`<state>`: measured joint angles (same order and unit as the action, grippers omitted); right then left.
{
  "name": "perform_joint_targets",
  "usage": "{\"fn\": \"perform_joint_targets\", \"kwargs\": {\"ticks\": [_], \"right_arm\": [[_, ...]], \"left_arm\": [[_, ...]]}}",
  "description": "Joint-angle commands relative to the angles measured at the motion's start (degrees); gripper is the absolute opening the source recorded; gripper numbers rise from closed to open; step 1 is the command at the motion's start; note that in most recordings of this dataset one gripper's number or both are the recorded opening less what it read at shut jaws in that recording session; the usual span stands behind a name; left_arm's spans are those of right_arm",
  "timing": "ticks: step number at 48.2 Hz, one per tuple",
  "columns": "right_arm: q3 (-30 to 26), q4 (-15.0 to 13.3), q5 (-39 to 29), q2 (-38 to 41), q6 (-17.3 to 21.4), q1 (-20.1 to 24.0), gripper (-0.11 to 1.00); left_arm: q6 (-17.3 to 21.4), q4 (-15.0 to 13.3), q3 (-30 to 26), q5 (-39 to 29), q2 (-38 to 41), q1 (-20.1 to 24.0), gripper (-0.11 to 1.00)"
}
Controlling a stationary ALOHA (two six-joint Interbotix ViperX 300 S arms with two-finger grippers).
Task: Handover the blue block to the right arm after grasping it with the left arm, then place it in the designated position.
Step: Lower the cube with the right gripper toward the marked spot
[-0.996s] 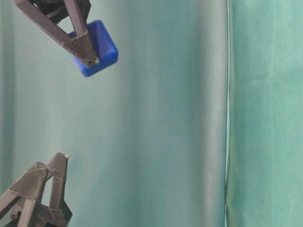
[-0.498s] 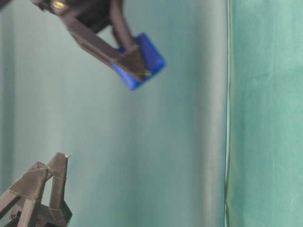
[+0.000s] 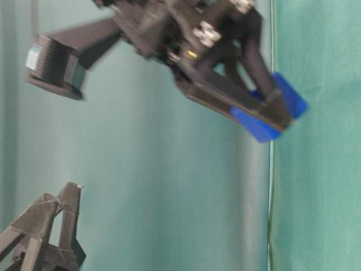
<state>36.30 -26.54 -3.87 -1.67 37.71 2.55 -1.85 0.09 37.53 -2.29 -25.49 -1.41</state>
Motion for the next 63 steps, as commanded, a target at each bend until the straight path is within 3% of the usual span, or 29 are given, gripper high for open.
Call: {"fn": "perform_joint_targets", "kwargs": {"ticks": [1, 22, 39, 63], "right_arm": [[-1.41, 0.18, 2.72, 1.23, 0.35, -0.7, 0.55], [-2.99, 0.97, 11.95, 9.58, 0.7, -1.85, 0.55], [-5.01, 1.85, 12.74, 15.12, 0.7, -1.93, 0.55], [-4.83, 1.85, 13.1, 15.38, 0.7, -1.93, 0.55]], "left_arm": [[0.09, -0.09, -1.05, 0.62, -0.26, 0.18, 1.0], [0.09, -0.09, -1.05, 0.44, -0.26, 0.09, 1.0], [0.09, -0.09, -1.05, 0.35, -0.26, 0.18, 1.0], [0.18, -0.09, -1.05, 0.44, -0.26, 0.18, 1.0]]}}
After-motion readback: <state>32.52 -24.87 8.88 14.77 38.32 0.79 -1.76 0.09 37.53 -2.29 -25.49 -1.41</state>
